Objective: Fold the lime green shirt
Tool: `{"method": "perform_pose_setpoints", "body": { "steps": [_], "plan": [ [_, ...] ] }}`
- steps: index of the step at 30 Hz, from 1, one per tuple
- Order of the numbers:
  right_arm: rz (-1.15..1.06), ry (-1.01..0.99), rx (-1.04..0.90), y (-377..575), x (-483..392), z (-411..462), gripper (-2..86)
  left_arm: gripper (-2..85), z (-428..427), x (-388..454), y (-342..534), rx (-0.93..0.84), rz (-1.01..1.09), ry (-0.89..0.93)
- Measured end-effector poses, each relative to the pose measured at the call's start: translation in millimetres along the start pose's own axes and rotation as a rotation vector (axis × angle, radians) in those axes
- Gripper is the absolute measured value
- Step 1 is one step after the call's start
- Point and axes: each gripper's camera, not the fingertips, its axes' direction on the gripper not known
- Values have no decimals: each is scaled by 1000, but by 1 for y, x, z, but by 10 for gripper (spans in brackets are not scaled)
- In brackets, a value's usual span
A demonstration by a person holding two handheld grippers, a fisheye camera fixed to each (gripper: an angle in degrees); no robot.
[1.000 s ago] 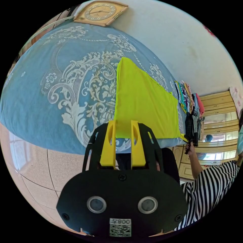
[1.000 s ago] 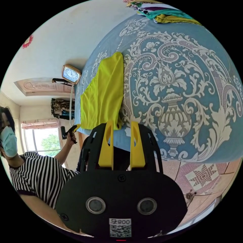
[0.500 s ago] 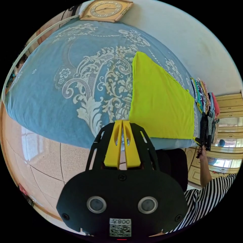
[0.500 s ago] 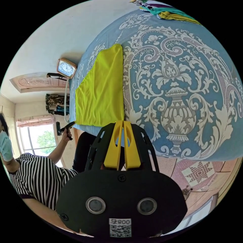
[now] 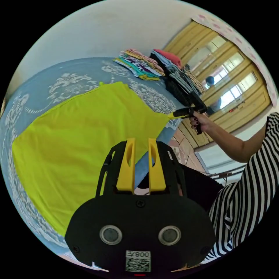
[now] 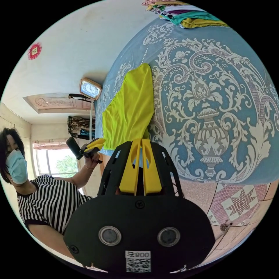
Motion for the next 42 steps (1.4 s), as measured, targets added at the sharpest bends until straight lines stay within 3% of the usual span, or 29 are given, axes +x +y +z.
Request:
{"method": "perform_pose_setpoints", "body": {
  "steps": [3,7,15,20,31,42],
  "plan": [
    [-4,-9,2,0,-3,-10,4,69,54,37,-21,-35,169,23],
    [-8,-44,6,-3,-3,-19,5,73,115,74,-29,-83,345,-96],
    [-16,-76,-2,-11,-2,-40,6,52,202,93,-16,-198,515,-303],
    [-23,-117,20,-20,4,-55,13,24,213,82,-5,-156,461,-345],
    [146,-372,142,-72,71,-64,92,15,172,-23,8,60,-27,-17],
    [171,-420,107,-153,82,-39,103,15,164,-38,16,113,-99,58]
  ]
}}
